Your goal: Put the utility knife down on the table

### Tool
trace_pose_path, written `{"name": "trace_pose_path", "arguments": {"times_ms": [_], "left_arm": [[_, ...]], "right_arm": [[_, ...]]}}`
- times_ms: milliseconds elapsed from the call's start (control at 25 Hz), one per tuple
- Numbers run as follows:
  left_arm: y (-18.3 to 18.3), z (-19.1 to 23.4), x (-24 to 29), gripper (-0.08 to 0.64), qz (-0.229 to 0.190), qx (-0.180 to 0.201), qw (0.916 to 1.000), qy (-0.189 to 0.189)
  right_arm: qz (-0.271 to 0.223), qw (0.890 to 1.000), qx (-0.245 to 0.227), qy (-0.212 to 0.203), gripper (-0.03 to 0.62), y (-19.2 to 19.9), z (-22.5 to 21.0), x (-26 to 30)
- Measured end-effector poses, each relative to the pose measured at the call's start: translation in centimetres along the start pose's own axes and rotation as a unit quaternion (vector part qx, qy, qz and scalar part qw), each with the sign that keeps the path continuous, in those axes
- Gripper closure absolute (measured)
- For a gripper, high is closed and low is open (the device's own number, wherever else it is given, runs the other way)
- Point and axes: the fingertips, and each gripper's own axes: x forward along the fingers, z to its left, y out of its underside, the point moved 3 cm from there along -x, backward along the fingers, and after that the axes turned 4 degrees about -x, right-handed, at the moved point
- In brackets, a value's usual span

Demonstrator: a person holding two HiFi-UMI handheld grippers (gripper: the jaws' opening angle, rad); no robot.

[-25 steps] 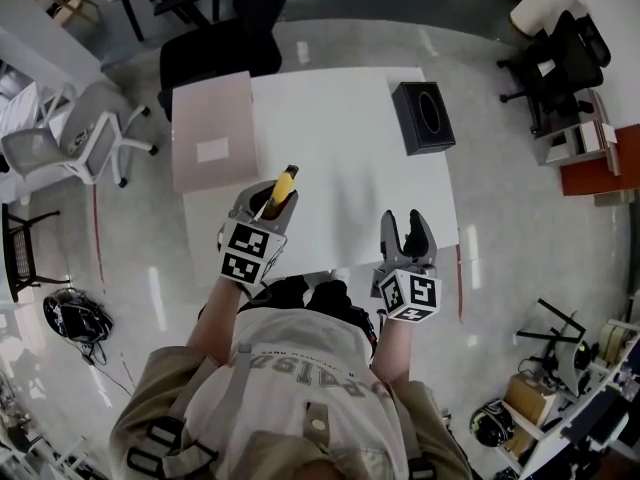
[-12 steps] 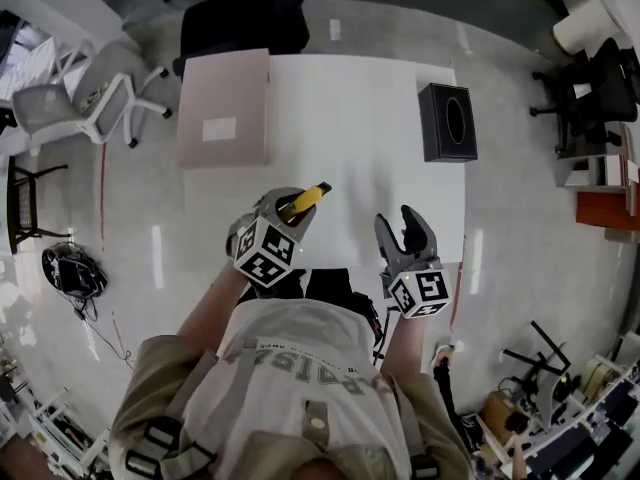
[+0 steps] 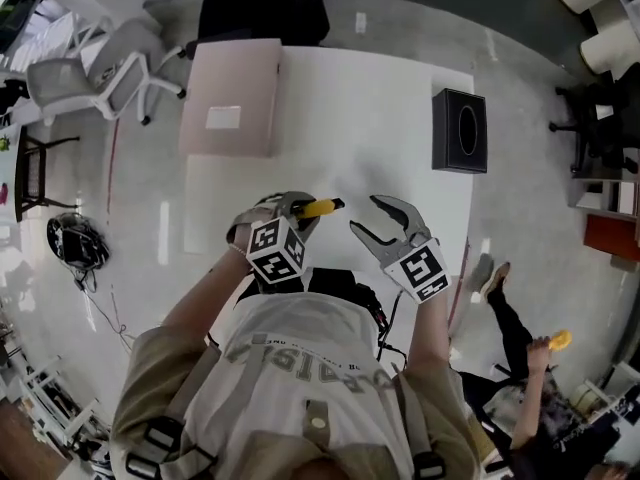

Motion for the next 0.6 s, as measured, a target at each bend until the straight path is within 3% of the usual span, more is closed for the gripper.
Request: {"name": "trace_pose_path", "arguments": {"times_ms": [200, 600], "left_arm": [[-0.2, -0.8, 1.3, 0.451, 0.027, 0.041, 0.9987, 0.014], [-0.4, -1.9, 2.8, 0.449, 0.066, 0.111, 0.9913, 0.027]], "right_arm": [[0.068, 0.991, -0.088, -0.073, 0.362, 1.0, 0.8, 2.5], [0.162, 0.947, -0.22, -0.169, 0.374, 3.4, 2.9, 5.3]]}}
